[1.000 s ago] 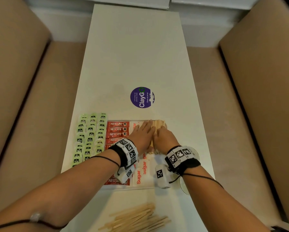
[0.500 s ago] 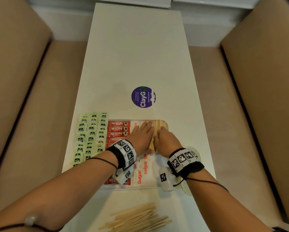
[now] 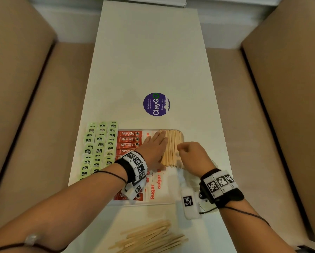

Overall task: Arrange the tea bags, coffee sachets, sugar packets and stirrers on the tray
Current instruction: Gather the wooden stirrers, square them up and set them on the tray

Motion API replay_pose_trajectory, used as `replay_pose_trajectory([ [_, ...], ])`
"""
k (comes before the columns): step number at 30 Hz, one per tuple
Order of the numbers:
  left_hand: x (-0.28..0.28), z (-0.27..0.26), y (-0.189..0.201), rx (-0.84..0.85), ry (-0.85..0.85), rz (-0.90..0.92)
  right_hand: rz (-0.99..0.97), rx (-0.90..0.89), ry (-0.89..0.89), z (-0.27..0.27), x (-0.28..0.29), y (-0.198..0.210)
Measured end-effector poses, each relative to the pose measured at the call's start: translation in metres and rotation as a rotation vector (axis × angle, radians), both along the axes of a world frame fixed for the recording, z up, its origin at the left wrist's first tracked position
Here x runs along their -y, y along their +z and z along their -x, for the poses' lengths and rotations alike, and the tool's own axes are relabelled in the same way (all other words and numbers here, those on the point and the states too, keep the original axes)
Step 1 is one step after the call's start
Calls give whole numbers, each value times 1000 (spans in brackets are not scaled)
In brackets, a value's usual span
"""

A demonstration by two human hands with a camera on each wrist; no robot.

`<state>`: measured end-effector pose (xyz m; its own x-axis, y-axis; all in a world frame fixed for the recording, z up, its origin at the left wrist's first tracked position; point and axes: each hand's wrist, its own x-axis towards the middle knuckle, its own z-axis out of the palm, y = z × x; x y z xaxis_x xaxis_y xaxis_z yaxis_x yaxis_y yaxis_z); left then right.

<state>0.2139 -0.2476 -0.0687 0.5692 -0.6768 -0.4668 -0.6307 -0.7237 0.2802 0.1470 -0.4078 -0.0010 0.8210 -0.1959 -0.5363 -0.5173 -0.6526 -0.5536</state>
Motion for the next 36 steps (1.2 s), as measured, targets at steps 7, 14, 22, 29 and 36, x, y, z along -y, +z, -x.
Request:
replay_pose_trajectory([
  [7,6,1,-4,-11,-32,12,99,-194,223,68,-33,-31],
  [14,13,5,-3,0,-90,11,95,-32,174,65,-39,-47],
  [22,17,6,0,-17,-70,27,163,-46,124,76,-36,-49],
  [29,20,5,-1,-6,-61,29,149,23,68,68,-35,-52],
  [36,21,4,-3,-1,-49,38,161,35,105,69,-32,-56],
])
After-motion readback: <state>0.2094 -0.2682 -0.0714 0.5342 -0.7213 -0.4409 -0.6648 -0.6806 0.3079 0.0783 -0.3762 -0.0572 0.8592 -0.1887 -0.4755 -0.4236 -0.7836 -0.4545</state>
